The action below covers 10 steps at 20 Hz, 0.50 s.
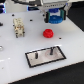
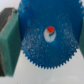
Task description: Insert the blue gear onto the right peg, followed by the red gear
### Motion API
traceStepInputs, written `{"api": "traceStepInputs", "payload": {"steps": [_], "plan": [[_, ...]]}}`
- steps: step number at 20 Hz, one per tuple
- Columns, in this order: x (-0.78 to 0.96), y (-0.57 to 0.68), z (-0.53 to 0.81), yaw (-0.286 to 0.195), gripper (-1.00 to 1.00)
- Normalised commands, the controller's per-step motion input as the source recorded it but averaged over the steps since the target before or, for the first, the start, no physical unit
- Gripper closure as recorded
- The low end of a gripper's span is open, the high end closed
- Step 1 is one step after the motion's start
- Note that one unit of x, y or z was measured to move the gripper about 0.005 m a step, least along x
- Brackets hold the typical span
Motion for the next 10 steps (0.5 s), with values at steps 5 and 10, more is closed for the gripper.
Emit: {"api": "traceStepInputs", "payload": {"steps": [5,10], "plan": [[0.87,-0.15,0.33,0.0,1.0],[0.87,-0.19,0.21,0.0,1.0]]}}
